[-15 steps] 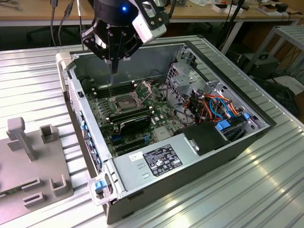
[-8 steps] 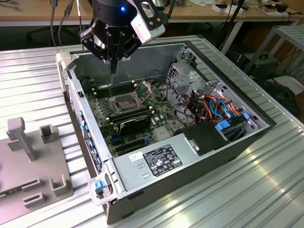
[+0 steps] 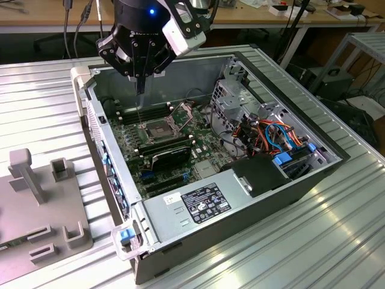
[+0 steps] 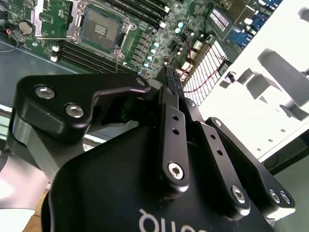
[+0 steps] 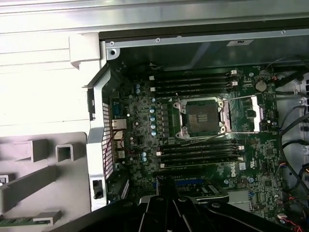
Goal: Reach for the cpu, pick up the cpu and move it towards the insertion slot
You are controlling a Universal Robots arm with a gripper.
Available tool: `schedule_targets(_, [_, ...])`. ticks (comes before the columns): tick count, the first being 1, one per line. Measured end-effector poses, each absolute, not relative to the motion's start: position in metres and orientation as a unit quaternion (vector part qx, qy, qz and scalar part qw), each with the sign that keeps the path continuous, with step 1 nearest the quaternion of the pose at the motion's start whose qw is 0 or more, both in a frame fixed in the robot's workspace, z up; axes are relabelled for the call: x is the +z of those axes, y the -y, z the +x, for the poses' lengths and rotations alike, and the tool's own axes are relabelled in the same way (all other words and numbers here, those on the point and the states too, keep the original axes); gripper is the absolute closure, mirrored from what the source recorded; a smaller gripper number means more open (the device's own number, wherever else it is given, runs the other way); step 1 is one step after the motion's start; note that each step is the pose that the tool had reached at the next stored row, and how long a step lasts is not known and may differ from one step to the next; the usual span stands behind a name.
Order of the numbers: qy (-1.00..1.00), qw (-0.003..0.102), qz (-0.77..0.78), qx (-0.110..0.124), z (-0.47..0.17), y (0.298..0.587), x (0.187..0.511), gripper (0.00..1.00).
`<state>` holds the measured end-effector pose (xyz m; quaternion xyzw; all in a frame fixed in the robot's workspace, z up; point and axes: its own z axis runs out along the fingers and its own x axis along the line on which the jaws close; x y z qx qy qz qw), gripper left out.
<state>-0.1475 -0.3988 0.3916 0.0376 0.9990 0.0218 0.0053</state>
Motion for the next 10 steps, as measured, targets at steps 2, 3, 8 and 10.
schedule_targets(2, [-0.999, 0.005, 0.038, 0.022, -0.1479, 0.3988, 0.3916, 0.89])
schedule_targets(3, [-0.999, 0.005, 0.038, 0.022, -0.1484, 0.3989, 0.3915, 0.89])
schedule_targets(8, [-0.999, 0.003, 0.038, 0.022, -0.1503, 0.3989, 0.3913, 0.89])
schedule_targets(10, [-0.999, 0.003, 0.038, 0.022, -0.1512, 0.3988, 0.3912, 0.89])
